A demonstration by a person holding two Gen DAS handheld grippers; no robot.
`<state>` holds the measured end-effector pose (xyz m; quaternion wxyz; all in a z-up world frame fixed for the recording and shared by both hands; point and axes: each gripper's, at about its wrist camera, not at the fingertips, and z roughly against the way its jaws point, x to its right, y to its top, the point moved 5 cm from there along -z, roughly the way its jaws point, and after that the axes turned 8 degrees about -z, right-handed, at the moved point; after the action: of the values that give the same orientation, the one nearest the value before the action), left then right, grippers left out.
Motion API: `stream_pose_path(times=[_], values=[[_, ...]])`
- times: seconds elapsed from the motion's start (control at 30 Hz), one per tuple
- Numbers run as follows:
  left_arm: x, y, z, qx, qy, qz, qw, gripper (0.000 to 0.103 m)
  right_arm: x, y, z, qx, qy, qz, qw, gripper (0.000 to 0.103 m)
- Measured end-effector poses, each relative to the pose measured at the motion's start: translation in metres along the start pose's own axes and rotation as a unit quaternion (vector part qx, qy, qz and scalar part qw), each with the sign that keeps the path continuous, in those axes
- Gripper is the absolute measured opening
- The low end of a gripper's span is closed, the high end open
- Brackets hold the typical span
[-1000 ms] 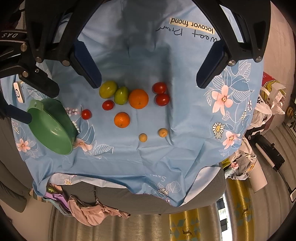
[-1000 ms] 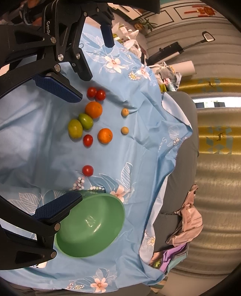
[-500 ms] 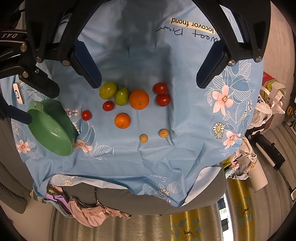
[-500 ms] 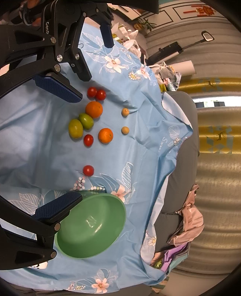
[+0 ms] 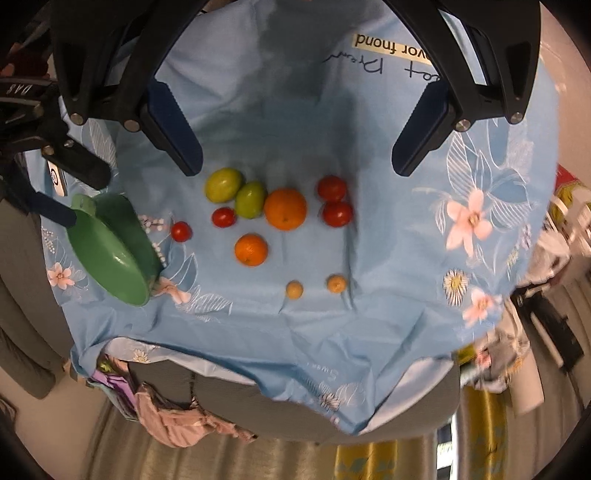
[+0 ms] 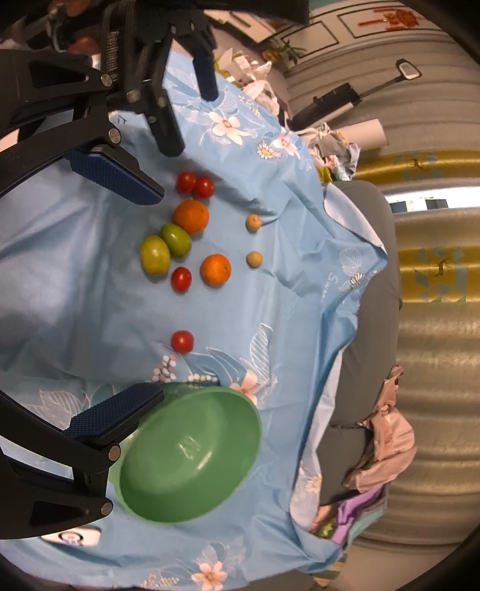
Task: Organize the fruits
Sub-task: 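Move the right gripper to the yellow lemon and close on it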
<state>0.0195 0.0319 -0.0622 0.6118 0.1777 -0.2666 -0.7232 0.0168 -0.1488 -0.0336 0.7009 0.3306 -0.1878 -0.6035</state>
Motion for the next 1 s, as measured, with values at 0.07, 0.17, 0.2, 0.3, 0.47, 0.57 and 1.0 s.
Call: stream_pose_path(times=[0.07, 0.17, 0.2, 0.3, 0.47, 0.57, 1.0], values=[[-0.008, -0.009, -0.008, -0.012, -0.008, 0.003, 0.9999, 0.103, 0.006, -0.007, -0.006, -0.011, 0.015, -0.012, 1.000, 0.098], [-0.013, -0.019, -0.014, -0.019, -0.023, 0.004, 0.9995, 0.102, 0.015, -0.020, -0.020, -0.032, 0.033, -0.031, 0.998, 0.098], [-0.014, -0.023, -0.016, -0.019, -0.027, 0.001, 0.9994, 0.102, 0.017, -0.025, -0.026, -0.039, 0.038, -0.036, 0.998, 0.098], [-0.015, -0.031, -0.020, -0.019, -0.033, -0.006, 0.9993, 0.102, 0.021, -0.031, -0.035, -0.050, 0.053, -0.048, 0.996, 0.094], [-0.011, -0.031, -0.026, -0.011, -0.052, -0.019, 0.9984, 0.095, 0.019, -0.035, -0.048, -0.062, 0.072, -0.047, 0.994, 0.092], [-0.006, -0.025, -0.027, -0.001, -0.058, -0.030, 0.9978, 0.089, 0.016, -0.033, -0.053, -0.062, 0.085, -0.041, 0.994, 0.087], [0.005, -0.009, -0.052, -0.002, -0.102, -0.042, 0.9939, 0.075, 0.014, -0.025, -0.080, -0.085, 0.082, -0.021, 0.993, 0.074]])
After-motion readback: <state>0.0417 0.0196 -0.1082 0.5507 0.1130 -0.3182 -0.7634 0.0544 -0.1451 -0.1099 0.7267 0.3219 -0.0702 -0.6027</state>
